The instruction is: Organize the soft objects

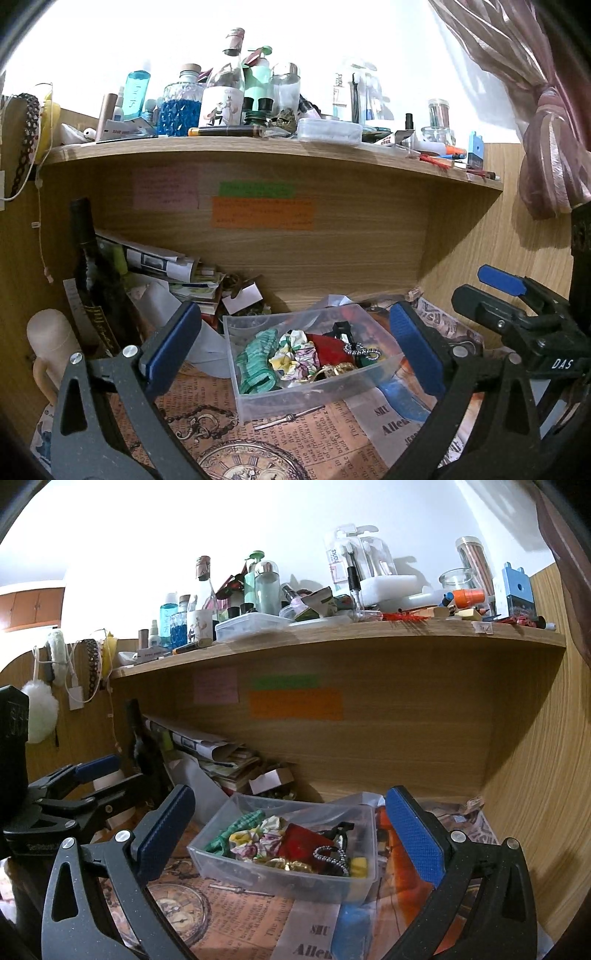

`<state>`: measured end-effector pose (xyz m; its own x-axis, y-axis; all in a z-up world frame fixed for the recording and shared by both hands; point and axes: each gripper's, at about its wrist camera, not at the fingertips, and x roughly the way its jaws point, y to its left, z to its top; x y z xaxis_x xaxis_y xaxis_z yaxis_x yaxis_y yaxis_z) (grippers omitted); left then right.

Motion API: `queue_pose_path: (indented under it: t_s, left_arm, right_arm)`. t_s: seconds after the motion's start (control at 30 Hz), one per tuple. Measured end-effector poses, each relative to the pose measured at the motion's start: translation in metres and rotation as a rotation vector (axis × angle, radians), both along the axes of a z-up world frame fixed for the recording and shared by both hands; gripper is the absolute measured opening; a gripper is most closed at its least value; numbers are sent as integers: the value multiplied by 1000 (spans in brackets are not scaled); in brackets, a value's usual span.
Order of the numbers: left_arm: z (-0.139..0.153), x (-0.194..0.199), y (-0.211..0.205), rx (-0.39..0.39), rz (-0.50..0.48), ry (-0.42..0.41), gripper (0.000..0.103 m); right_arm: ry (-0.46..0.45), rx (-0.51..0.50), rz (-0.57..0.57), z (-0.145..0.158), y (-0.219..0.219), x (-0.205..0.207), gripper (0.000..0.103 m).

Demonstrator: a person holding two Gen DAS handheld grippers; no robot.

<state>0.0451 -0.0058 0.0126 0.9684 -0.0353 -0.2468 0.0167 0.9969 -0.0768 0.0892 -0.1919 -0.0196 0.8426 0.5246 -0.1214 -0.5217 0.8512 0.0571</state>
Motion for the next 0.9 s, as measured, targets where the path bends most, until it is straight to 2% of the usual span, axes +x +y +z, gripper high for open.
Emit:
queue_pose_path:
  t_s: [0.9]
  left_arm:
    - [-6,6,4,0,2,18,103]
  right_arm:
    - [15,0,-3,-2,9,-2,103]
